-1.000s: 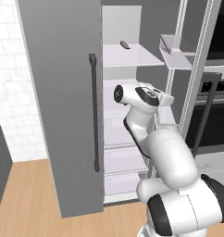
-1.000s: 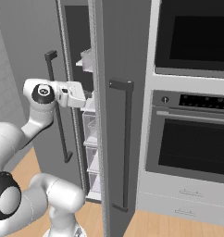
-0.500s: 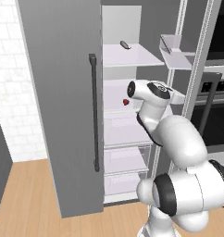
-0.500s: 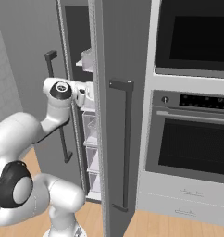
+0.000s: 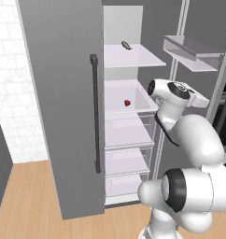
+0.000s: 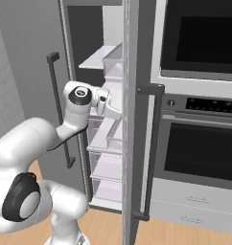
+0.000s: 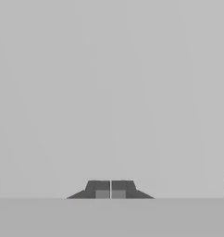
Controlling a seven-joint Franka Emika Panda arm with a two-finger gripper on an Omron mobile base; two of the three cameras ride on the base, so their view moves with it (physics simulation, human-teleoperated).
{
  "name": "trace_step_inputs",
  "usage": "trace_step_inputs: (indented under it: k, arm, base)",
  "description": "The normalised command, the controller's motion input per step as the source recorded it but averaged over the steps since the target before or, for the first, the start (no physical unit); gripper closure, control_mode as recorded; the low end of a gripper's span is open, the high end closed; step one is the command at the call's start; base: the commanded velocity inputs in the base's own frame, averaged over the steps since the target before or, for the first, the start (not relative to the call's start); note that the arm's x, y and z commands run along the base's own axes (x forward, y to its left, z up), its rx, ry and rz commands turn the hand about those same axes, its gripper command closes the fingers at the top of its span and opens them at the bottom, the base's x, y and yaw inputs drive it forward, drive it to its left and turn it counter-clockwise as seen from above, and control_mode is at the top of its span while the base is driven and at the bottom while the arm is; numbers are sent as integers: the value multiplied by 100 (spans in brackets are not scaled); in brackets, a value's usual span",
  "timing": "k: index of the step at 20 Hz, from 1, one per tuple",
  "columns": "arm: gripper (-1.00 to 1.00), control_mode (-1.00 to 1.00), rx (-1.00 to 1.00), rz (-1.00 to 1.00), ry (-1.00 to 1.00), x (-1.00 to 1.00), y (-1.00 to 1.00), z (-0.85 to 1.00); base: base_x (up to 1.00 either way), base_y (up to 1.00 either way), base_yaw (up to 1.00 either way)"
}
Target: Take the strawberry from the fridge and place it on top of the pancake, located on the dining counter.
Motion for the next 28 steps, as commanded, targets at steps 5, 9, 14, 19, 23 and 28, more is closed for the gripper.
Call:
trace_step_inputs:
  k: [5,9,14,19,23,28]
  arm:
    - [100,-100,0,-11,0,-46,-40,-3]
    - [100,-100,-2,-2,0,-50,22,38]
    - [100,-100,-2,10,8,-75,92,62]
    - [100,-100,-5,39,17,-70,90,45]
    - [100,-100,-2,56,25,-63,63,17]
    - [100,-100,0,53,26,-59,68,0]
  base:
    - [0,0,0]
    - [0,0,0]
    - [0,0,0]
    - [0,0,0]
    - [0,0,0]
    - [0,0,0]
